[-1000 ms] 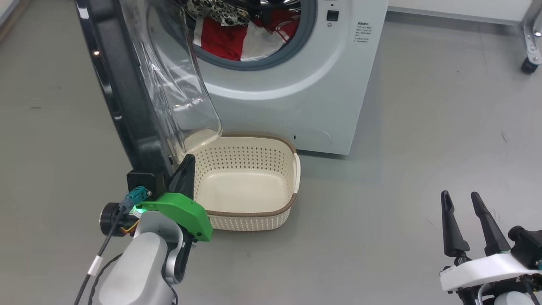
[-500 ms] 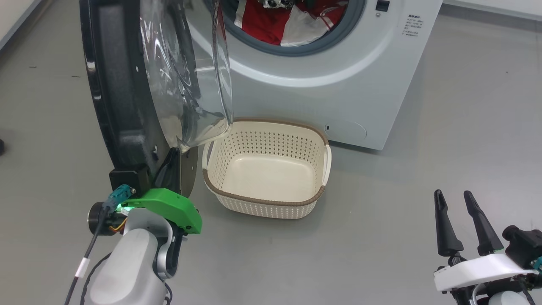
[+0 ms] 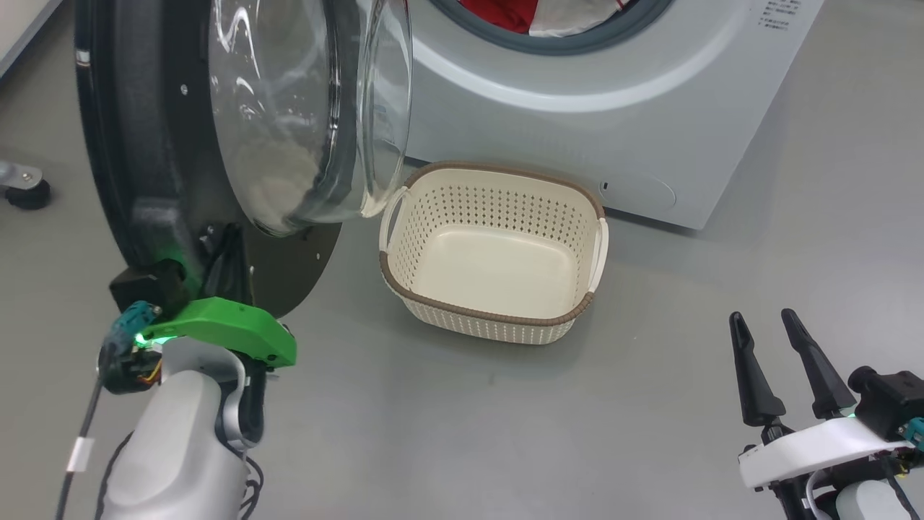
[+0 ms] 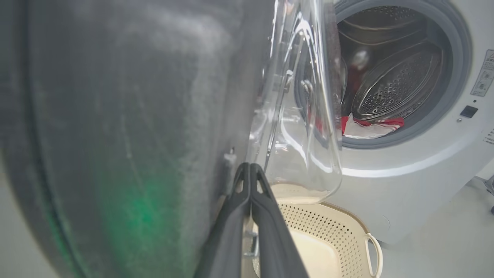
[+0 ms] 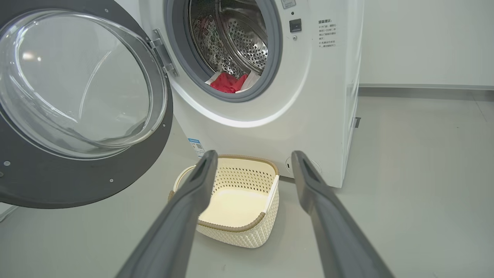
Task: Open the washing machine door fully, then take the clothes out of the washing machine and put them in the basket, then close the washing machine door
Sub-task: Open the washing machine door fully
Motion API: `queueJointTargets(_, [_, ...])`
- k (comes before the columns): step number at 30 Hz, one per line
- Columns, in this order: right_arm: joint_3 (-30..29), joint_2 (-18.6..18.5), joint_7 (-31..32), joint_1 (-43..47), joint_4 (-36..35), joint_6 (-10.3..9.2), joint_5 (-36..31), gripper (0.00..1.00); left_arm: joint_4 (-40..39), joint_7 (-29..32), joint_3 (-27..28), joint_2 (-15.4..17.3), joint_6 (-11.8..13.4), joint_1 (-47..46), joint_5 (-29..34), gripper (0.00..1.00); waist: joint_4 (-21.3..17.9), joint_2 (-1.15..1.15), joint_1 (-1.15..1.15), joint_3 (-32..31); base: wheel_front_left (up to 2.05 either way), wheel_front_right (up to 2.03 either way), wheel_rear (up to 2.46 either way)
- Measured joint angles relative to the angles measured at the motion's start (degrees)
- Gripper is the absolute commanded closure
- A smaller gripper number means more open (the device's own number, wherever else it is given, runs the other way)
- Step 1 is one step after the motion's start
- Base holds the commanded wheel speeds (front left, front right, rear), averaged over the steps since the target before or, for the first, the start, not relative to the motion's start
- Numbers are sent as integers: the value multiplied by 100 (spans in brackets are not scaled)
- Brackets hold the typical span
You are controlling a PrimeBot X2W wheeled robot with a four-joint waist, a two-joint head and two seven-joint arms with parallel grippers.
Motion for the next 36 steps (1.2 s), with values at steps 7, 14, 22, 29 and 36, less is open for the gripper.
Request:
queueJointTargets(7, [57,-81,136,-135,-127,1,-46,0,-11,-74,450,266,1,-69,-136,100,69,0,0,294,0,0,0])
queueJointTargets(14, [97,-169,253,-249,-231,2,-52,0,-24,-125,879,525,3,-164,-216,100,64,0,0,621,0,0,0])
queueJointTargets(22, [88,-314,378,-458,-387,9,-96,0,-20,-167,1337,837,10,-349,-363,100,-10,0,0,1049,0,0,0])
queueJointTargets(29, [11,-415,455,-550,-458,9,-101,0,-24,-190,1593,1013,27,-536,-448,100,-82,0,0,1363,0,0,0])
queueJointTargets(36, [-14,-485,493,-586,-519,9,-102,0,-10,-197,1745,1073,29,-684,-470,100,-117,0,0,1623,0,0,0])
